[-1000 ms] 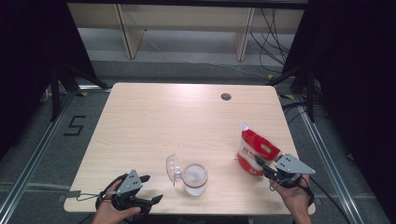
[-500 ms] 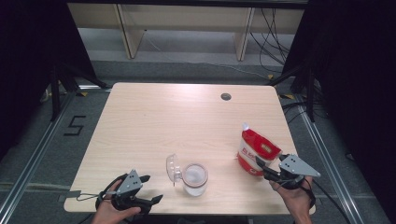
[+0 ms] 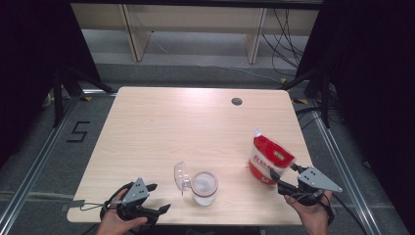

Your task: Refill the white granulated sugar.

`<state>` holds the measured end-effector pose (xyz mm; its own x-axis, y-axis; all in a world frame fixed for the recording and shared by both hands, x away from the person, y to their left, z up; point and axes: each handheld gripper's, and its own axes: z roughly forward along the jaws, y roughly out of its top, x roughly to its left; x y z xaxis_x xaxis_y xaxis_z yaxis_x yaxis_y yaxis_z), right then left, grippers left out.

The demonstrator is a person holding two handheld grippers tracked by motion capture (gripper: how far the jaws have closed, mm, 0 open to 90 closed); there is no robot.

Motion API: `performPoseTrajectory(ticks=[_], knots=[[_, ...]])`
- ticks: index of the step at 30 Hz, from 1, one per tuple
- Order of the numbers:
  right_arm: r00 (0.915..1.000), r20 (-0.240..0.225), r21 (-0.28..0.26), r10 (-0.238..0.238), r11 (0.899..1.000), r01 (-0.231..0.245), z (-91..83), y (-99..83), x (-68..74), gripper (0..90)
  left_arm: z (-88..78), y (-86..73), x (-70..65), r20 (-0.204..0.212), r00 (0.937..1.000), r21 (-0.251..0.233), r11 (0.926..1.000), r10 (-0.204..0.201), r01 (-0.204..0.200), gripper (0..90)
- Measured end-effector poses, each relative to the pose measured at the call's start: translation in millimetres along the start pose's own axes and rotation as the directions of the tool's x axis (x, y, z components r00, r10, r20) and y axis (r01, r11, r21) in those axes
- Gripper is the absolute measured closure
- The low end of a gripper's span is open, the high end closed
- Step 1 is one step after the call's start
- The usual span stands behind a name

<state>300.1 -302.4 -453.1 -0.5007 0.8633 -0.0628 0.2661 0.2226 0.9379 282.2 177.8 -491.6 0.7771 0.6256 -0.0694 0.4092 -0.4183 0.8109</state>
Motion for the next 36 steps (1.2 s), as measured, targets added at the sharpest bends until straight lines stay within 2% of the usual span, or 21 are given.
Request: performPoseTrajectory(ticks=[3, 6, 7, 8, 11, 14, 16, 18, 19, 20, 21, 22, 23, 25, 26, 28, 29, 32, 33, 34, 36], knots=[[0.9998, 0.017, -0.013, -0.008, 1.000, 0.009, -1.7, -1.7, -0.9, 34.4, -0.3, 0.1, 0.1, -0.004, 1.0000, -0.004, 1.0000, 0.001, -0.001, 18.6], [0.9996, 0.026, -0.005, 0.006, 1.000, -0.005, -7.1, -3.7, 1.5, 34.5, 0.8, 0.4, 1.9, 0.001, 0.9998, -0.017, 0.9996, 0.022, -0.022, 18.6], [0.9995, 0.022, -0.011, -0.023, 1.000, 0.023, -7.5, -4.5, -0.8, 34.4, 0.4, 0.8, 1.4, -0.005, 0.9998, -0.013, 0.9997, 0.019, -0.019, 18.6], [0.9998, 0.021, -0.007, 0.007, 1.000, -0.007, -9.1, -5.1, 0.8, 34.3, -0.1, 0.9, 0.0, -0.005, 1.0000, -0.005, 1.0000, -0.002, 0.002, 18.6], [0.9996, 0.025, -0.007, -0.013, 1.000, 0.013, -11.1, -8.0, 0.8, 33.9, 0.8, 0.9, 0.7, -0.007, 1.0000, -0.013, 0.9999, 0.005, -0.005, 18.6], [0.9995, 0.000, 0.001, 0.031, 1.000, -0.031, -14.2, -9.4, 4.4, 32.9, 1.3, 0.1, 2.1, -0.011, 0.9999, -0.007, 0.9999, 0.013, -0.013, 18.6], [0.9994, 0.031, -0.016, 0.012, 1.000, -0.012, -15.6, -10.4, 3.9, 32.2, 0.9, 0.7, 0.6, -0.007, 1.0000, -0.011, 0.9999, 0.004, -0.004, 18.6], [0.9992, 0.027, -0.007, 0.029, 1.000, -0.029, -18.5, -11.4, 6.7, 31.4, 1.3, 0.5, 0.0, -0.002, 1.0000, -0.013, 0.9999, -0.001, 0.001, 18.6], [0.9993, 0.035, -0.007, 0.011, 1.000, -0.011, -19.3, -12.0, 6.7, 30.9, 1.5, 0.5, 0.7, -0.006, 1.0000, -0.011, 0.9999, 0.006, -0.007, 18.6], [0.9991, 0.034, -0.001, 0.024, 1.000, -0.024, -20.2, -12.6, 8.0, 30.7, 1.1, 0.6, 1.7, -0.014, 0.9998, 0.000, 0.9999, 0.014, -0.014, 18.6], [0.9997, 0.026, -0.010, 0.004, 1.000, -0.004, -20.3, -12.6, 6.5, 30.3, 1.1, 0.9, 0.9, -0.010, 0.9999, -0.004, 1.0000, 0.002, -0.002, 18.6], [0.9995, 0.023, -0.006, 0.020, 1.000, -0.020, -20.8, -13.6, 8.3, 30.4, 1.8, 0.7, 0.3, -0.007, 0.9999, -0.019, 0.9998, -0.009, 0.009, 18.6], [0.9999, 0.011, 0.001, 0.010, 1.000, -0.010, -20.9, -14.0, 8.4, 30.4, 1.0, 1.0, 0.5, -0.008, 0.9999, -0.010, 0.9999, -0.007, 0.007, 18.6], [0.9995, 0.009, 0.010, 0.029, 1.000, -0.029, -21.8, -15.1, 9.5, 30.4, 0.5, 0.4, 0.9, -0.010, 0.9999, -0.007, 1.0000, -0.007, 0.007, 18.6], [1.0000, 0.002, 0.010, 0.004, 1.000, -0.004, -22.4, -15.5, 8.5, 30.3, 0.1, 0.6, 1.1, -0.010, 0.9999, -0.002, 1.0000, -0.006, 0.006, 18.6], [0.9997, 0.004, 0.011, 0.022, 1.000, -0.022, -24.2, -15.8, 10.4, 30.3, 1.9, 0.1, 1.0, -0.001, 0.9999, -0.027, 0.9995, -0.015, 0.015, 18.6], [0.9995, 0.003, 0.013, 0.030, 0.999, -0.030, -25.1, -15.9, 11.8, 30.3, 1.5, 0.4, 0.9, -0.003, 0.9999, -0.021, 0.9997, -0.014, 0.014, 18.6], [0.9996, 0.006, 0.023, 0.028, 0.999, -0.028, -27.7, -16.9, 16.2, 29.7, 0.4, 0.5, 1.2, -0.007, 0.9999, -0.002, 1.0000, -0.008, 0.008, 18.6], [0.9999, 0.010, 0.024, 0.012, 1.000, -0.013, -28.2, -17.3, 16.5, 29.7, -0.7, 0.5, 2.3, -0.005, 1.0000, 0.010, 0.9999, 0.003, -0.002, 18.6], [0.9999, 0.015, 0.016, 0.002, 1.000, -0.002, -28.2, -17.4, 17.1, 29.6, -0.2, 0.5, 1.7, -0.011, 0.9999, -0.001, 1.0000, -0.007, 0.007, 18.6], [1.0000, -0.006, 0.033, 0.006, 0.999, -0.006, -28.7, -18.4, 19.6, 29.7, -0.1, 0.9, 3.5, -0.011, 0.9998, -0.005, 0.9998, 0.017, -0.017, 18.6]])
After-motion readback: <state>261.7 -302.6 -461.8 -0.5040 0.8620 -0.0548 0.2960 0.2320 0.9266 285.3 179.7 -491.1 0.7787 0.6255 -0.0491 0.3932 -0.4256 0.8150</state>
